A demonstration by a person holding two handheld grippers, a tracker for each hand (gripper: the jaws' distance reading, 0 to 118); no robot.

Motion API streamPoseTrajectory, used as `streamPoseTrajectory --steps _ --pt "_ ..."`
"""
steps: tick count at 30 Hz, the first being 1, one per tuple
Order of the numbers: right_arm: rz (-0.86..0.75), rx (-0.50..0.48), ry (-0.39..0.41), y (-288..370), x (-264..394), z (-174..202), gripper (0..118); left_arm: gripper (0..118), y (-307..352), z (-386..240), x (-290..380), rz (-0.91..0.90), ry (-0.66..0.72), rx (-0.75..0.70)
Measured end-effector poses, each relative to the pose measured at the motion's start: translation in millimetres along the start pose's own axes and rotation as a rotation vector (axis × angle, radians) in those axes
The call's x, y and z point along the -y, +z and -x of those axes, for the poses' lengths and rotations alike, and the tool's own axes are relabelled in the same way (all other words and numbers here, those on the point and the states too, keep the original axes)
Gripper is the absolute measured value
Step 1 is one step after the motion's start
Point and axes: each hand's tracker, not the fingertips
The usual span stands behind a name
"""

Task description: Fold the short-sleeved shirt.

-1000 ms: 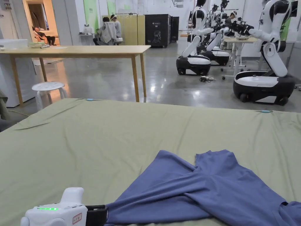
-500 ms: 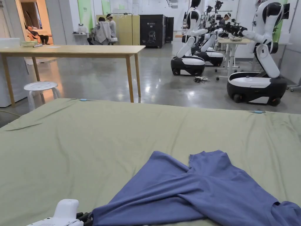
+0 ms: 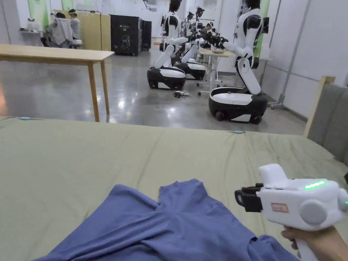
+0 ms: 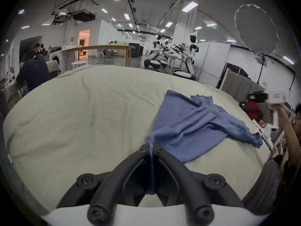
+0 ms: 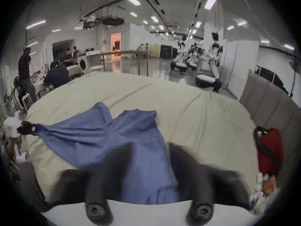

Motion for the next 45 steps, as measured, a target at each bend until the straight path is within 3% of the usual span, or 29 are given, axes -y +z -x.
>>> streamPoseTrajectory --steps 1,2,4,6,8,10,13,15,17,20,22,26,29,34,36,38,41,45 --pt "0.053 -0.016 -0.008 -27 -7 -9 94 1 1 -1 -1 -0.004 0.008 0.009" --pt "0.102 -0.010 -0.004 -56 -14 -12 118 1 4 -1 -2 -0.008 0.018 0.018" --pt "0.149 0.023 0.053 -93 -21 -18 115 1 9 -6 -4 -0.014 0.046 0.036" --pt "0.256 0.083 0.059 -128 -25 -18 115 1 12 -10 -6 -0.010 0.051 0.040" --pt "0.276 0.071 0.055 -152 -22 -21 114 1 13 -14 -8 -0.007 0.043 0.045" --pt "0.342 0.072 0.029 -174 -19 -22 111 1 13 -18 -10 -0.003 0.034 0.048" --pt "0.374 0.086 0.059 -195 -14 -17 95 1 12 -19 -14 0.029 -0.011 0.018" --pt "0.431 0.085 0.078 -205 -9 -11 76 1 8 -21 -16 0.013 0.021 0.036" --pt "0.417 0.040 0.022 -204 -5 -7 54 1 8 -23 -18 0.007 0.030 0.025" --pt "0.395 0.014 0.049 -194 -4 5 39 1 8 -26 -18 -0.011 0.051 0.045" --pt "0.417 0.055 0.120 -190 -1 17 3 1 5 -29 -19 -0.005 0.053 0.045" --pt "0.380 0.067 0.121 -183 -4 20 2 1 4 -34 -19 0.001 0.043 0.053" --pt "0.222 0.077 0.029 -150 -10 19 2 1 7 -35 -23 -0.009 0.030 0.038" --pt "-0.045 -0.014 -0.085 -53 -4 20 2 1 11 -37 -31 -0.036 0.035 0.063" --pt "-0.125 -0.006 -0.097 -13 2 23 2 1 10 -39 -35 -0.052 0.029 0.072" --pt "-0.179 0.064 -0.101 26 9 26 2 1 9 -41 -42 -0.065 0.038 0.086" --pt "-0.245 0.048 -0.141 76 20 23 2 1 8 -46 -51 -0.114 0.064 0.136" --pt "-0.292 0.065 -0.125 110 19 19 2 1 2 -55 -80 -0.153 0.067 0.174"
